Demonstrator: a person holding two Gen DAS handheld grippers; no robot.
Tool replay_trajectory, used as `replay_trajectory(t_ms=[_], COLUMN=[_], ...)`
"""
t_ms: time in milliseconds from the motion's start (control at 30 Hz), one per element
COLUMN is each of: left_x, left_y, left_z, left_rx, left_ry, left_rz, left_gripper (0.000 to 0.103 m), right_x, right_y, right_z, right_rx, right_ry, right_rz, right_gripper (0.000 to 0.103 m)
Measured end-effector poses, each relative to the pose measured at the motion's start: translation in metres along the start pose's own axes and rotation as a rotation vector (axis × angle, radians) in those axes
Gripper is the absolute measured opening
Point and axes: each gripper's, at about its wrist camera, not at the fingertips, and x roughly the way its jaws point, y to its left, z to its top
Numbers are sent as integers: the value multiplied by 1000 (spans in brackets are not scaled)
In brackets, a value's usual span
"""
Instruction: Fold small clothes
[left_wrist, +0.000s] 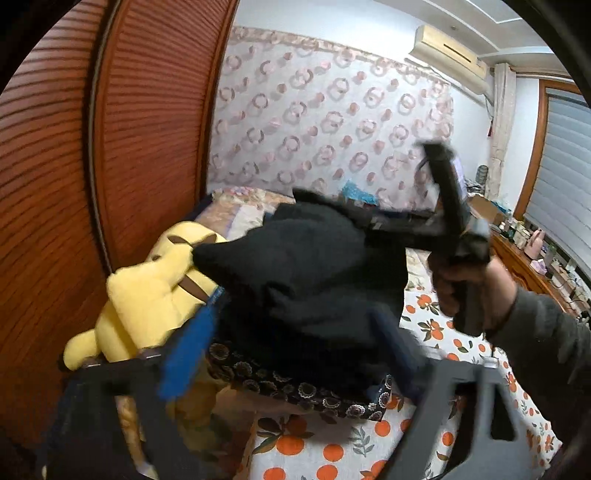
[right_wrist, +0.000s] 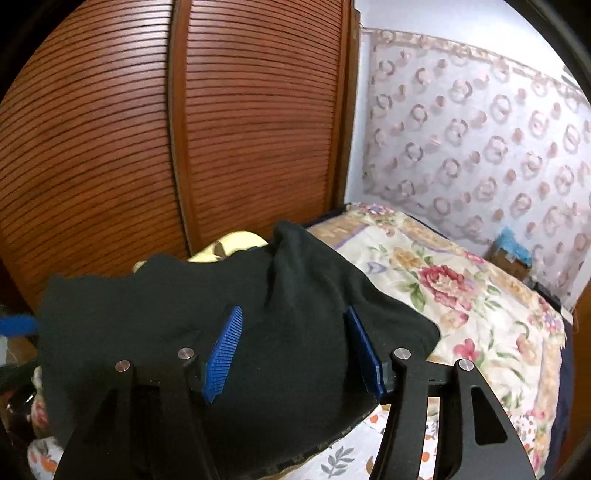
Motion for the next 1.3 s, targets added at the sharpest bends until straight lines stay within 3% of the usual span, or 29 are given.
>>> replay_trajectory(t_ms=[67, 167, 333, 500, 833, 1300], left_x=[-6, -15, -29, -41, -50, -56], left_y=[-1, -4, -13, -32, -91, -167], left_z=[2, 3, 4, 0, -21, -44], left_rx=[7, 18, 43, 78, 169, 198], left_ry=[-6, -16, -32, -53, -48, -10], left_rz=[25, 27, 30, 23, -34, -154], left_gripper=[103, 103, 103, 103, 103, 103], right_x=[15, 6, -54, -115, -235, -365], right_y=[4, -2, 2, 16, 38, 82], right_z=[-1, 3, -5, -41, -115, -192], right_rx=[-8, 23, 72, 85, 162, 288], right_ry=[26, 17, -20, -64, -123, -173], right_rz=[-16, -6, -1, -10, -51, -325], right_gripper=[61, 61, 61, 62, 80, 83])
